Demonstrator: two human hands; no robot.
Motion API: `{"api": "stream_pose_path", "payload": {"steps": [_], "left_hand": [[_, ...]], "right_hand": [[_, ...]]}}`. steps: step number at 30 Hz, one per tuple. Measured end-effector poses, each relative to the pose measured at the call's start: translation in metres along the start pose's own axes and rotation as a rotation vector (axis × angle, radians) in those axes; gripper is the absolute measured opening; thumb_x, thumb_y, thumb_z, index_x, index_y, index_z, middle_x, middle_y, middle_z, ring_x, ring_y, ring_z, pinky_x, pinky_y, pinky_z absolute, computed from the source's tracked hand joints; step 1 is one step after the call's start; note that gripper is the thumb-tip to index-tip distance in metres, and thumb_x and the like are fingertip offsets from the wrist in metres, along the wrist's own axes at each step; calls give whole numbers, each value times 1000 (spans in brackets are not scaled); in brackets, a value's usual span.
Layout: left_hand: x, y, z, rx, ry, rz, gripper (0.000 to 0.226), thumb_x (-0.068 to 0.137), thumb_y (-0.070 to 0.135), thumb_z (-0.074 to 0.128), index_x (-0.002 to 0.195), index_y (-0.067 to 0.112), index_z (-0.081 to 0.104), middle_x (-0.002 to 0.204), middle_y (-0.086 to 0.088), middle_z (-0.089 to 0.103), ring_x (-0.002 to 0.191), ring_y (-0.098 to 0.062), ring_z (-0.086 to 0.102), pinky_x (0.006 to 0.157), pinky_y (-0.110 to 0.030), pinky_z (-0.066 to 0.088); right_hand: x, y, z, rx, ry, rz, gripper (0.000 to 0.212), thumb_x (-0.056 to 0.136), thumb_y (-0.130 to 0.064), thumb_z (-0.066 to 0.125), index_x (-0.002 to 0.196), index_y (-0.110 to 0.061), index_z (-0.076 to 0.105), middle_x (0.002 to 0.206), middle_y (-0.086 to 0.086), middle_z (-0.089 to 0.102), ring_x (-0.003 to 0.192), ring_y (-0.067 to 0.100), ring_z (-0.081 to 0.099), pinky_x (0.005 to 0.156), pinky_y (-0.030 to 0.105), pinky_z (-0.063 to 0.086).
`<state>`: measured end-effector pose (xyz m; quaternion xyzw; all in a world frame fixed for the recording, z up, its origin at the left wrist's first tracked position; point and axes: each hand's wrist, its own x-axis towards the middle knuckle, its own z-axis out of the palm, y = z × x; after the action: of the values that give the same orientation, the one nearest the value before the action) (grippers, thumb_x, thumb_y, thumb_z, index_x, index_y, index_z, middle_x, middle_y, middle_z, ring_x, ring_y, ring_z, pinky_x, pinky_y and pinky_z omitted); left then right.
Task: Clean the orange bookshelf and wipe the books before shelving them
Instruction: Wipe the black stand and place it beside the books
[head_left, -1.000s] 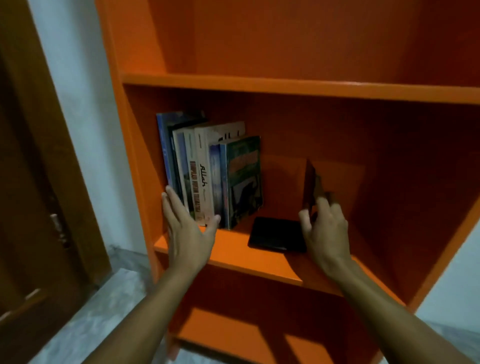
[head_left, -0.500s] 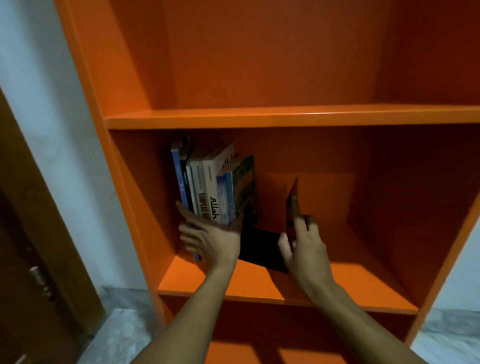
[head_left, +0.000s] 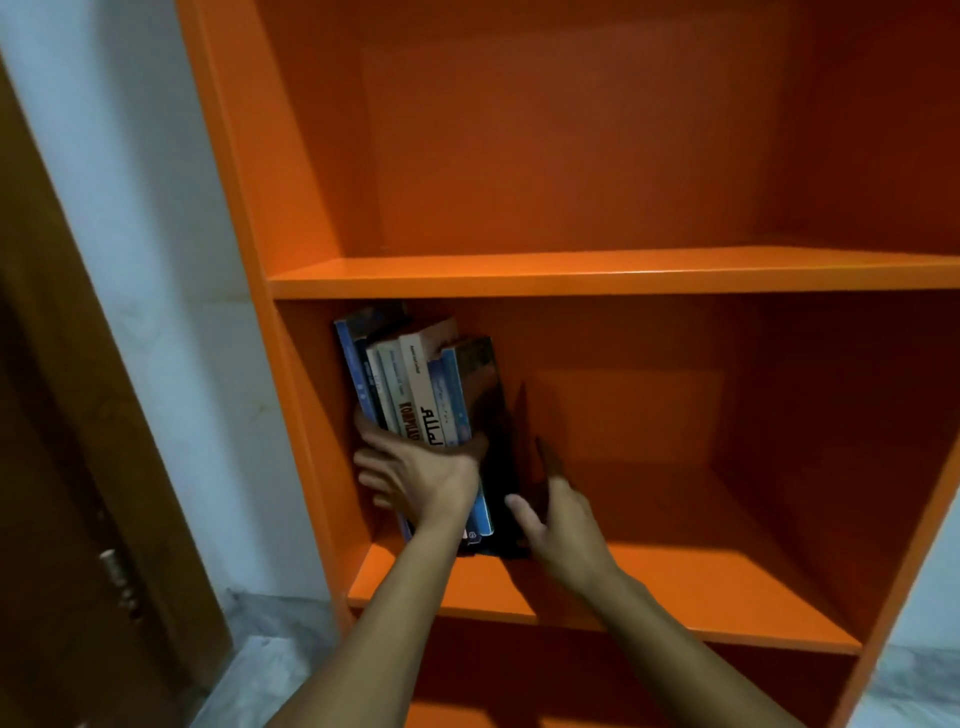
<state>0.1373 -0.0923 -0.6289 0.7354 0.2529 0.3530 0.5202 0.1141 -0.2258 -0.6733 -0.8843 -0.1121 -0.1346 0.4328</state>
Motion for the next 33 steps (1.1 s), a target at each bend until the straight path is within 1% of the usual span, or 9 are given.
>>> {"api": "stream_pose_path", "payload": {"steps": [10, 14, 18, 23, 25, 26, 28, 31, 33], "left_hand": [[-3, -18, -20, -1, -18, 158, 131, 57, 40, 93, 155, 15, 11, 139, -18, 33, 131, -38, 30, 107, -53, 30], [-12, -43, -34, 252, 34, 616, 108, 81, 35, 77, 160, 13, 6, 157, -22, 17, 147, -40, 19, 117, -53, 30], [-11, -63, -39, 593, -208, 877, 102, 92, 35, 67, 160, 22, -9, 165, -20, -16, 153, -37, -15, 122, -56, 17], [7, -75, -39, 720, -236, 953, 121, 79, 27, 82, 160, 22, -8, 166, -17, -12, 153, -36, -13, 119, -57, 23], [18, -79, -38, 780, -226, 965, 124, 74, 20, 86, 160, 23, -3, 167, -16, -9, 153, -35, -12, 118, -57, 24], [23, -79, -39, 801, -228, 971, 126, 72, 18, 87, 161, 23, -1, 167, -16, -8, 153, -35, -14, 118, -57, 25], [29, -80, -41, 819, -227, 986, 126, 69, 17, 88, 161, 20, 2, 167, -18, -7, 152, -37, -16, 117, -57, 26], [26, -79, -41, 837, -225, 987, 122, 72, 19, 83, 160, 16, -1, 166, -21, -8, 151, -41, -17, 119, -57, 18], [22, -77, -42, 849, -238, 971, 118, 78, 22, 78, 160, 15, -7, 166, -21, -12, 150, -43, -19, 120, -56, 10]], "right_hand": [[29, -3, 24, 20, -277, 135, 17, 94, -28, 65, 100, -21, 50, 65, -11, 50, 37, -6, 46, 40, 12, 30], [34, -3, 20, -15, -311, 101, 38, 94, -30, 65, 119, -2, 60, 76, -3, 63, 59, 4, 59, 48, 15, 39], [35, 1, 17, -110, -377, 109, 32, 97, -29, 62, 69, -20, 47, 61, -9, 43, 47, 3, 39, 42, 16, 28], [38, 10, 27, -147, -390, 122, 21, 99, -24, 58, 114, -10, 61, 82, -7, 61, 69, 6, 61, 50, 11, 36], [46, 6, 34, -61, -353, 76, 65, 94, -10, 55, 153, -19, 28, 119, -2, 60, 91, 3, 64, 68, 12, 49], [52, 3, 37, 16, -322, 42, 82, 87, -8, 57, 155, -30, 16, 138, 1, 53, 113, 12, 60, 86, 26, 54], [73, 19, 55, 144, -263, 37, 84, 82, -9, 60, 150, -40, 23, 132, 2, 57, 120, 24, 55, 99, 49, 51], [81, 21, 60, 135, -255, 36, 71, 87, -6, 63, 135, -51, 37, 118, 3, 63, 109, 28, 60, 94, 51, 53], [65, -4, 50, 183, -245, 57, 56, 93, -4, 59, 140, -31, 43, 125, 4, 62, 107, 24, 63, 90, 46, 56]]}}
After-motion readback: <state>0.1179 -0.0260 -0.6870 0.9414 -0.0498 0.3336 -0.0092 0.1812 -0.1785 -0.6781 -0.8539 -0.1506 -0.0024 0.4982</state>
